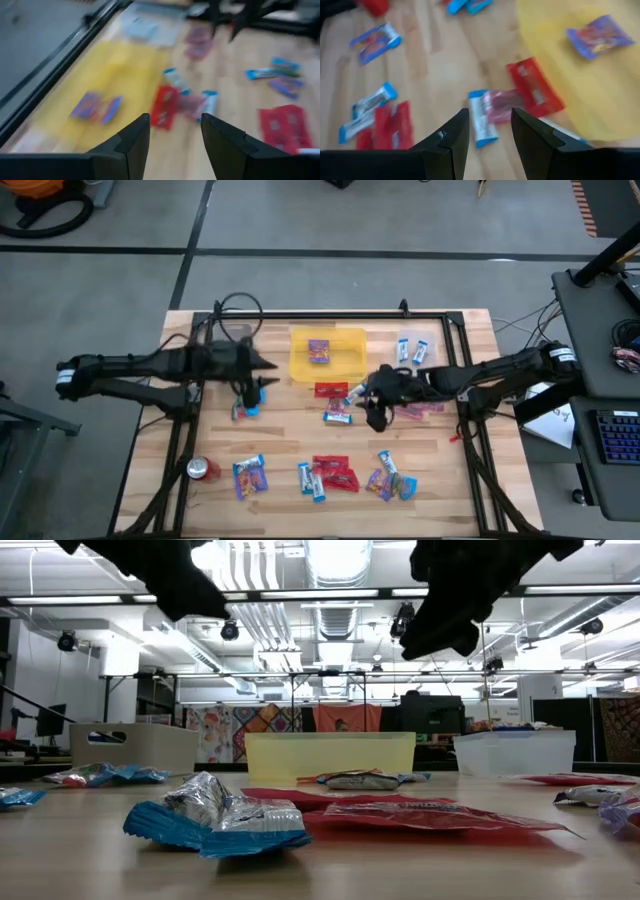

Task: Sort candy
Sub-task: Put the white chocolate into the transparent bin

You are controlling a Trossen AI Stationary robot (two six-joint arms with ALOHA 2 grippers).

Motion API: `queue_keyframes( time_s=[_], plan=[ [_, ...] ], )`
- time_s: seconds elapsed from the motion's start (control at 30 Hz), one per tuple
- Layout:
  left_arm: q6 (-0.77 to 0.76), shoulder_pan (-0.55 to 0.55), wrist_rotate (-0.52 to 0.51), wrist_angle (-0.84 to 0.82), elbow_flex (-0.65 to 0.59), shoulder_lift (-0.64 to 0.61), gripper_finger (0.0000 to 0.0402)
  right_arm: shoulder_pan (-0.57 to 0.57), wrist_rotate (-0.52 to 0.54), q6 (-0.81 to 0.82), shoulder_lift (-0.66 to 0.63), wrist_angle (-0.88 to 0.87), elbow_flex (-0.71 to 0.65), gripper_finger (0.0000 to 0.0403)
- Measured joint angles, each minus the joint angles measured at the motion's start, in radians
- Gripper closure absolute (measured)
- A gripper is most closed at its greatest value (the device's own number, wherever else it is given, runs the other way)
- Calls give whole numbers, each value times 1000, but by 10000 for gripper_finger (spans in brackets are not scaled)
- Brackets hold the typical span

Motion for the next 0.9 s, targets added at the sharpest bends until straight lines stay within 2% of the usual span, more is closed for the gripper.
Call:
queue_keyframes(
  time_s=[0.1, 0.23, 0.33, 0.5, 0.9],
  plan=[
    [2, -101, -95, 80, -30, 9, 241, 58, 39, -27, 21, 1, -1, 264],
    [-6, -214, -237, 167, -68, 28, 241, 136, 144, -134, 78, 7, -6, 264],
    [-48, -266, -294, 208, -82, 44, 241, 164, 200, -169, 133, 27, -6, 264],
    [-42, -283, -316, 293, -75, 73, 241, 165, 209, -165, 235, 91, -7, 259],
    [-31, -282, -327, 320, -76, 120, 241, 121, 210, -151, 443, 271, -7, 203]
  ],
)
